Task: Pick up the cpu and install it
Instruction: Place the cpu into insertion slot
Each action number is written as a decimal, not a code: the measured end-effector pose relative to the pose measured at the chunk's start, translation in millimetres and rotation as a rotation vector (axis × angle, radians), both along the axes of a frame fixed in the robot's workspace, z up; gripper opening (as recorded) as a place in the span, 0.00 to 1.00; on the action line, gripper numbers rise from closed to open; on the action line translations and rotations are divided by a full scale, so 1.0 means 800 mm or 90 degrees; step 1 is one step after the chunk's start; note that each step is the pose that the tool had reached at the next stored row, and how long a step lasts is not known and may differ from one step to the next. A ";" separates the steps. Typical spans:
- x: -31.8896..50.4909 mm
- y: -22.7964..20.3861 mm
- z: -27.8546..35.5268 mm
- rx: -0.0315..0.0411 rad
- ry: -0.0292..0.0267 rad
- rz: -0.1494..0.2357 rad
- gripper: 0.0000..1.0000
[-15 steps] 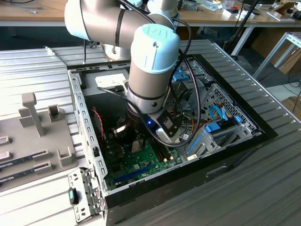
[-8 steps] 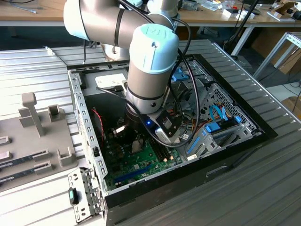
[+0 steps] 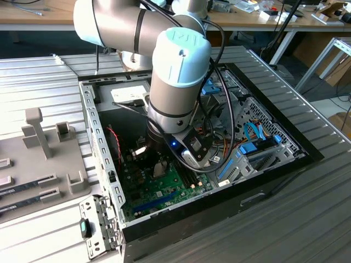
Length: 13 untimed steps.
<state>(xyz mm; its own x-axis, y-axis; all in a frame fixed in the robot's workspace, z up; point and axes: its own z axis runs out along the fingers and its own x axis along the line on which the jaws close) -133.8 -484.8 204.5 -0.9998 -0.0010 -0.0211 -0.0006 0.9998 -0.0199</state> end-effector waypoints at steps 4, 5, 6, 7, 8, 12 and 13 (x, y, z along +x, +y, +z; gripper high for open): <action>-0.002 0.0000 -0.0001 0.0000 0.0000 0.001 0.42; -0.002 0.0000 -0.0001 0.0001 -0.0001 0.001 0.42; -0.002 0.0000 -0.0003 0.0002 -0.0001 0.001 0.42; -0.002 0.0000 -0.0003 0.0003 0.0000 0.001 0.42; -0.003 0.0000 -0.0004 0.0005 0.0000 0.001 0.42; -0.003 0.0000 -0.0008 0.0013 0.0000 0.001 0.42; -0.003 0.0000 -0.0010 0.0013 0.0000 0.004 0.42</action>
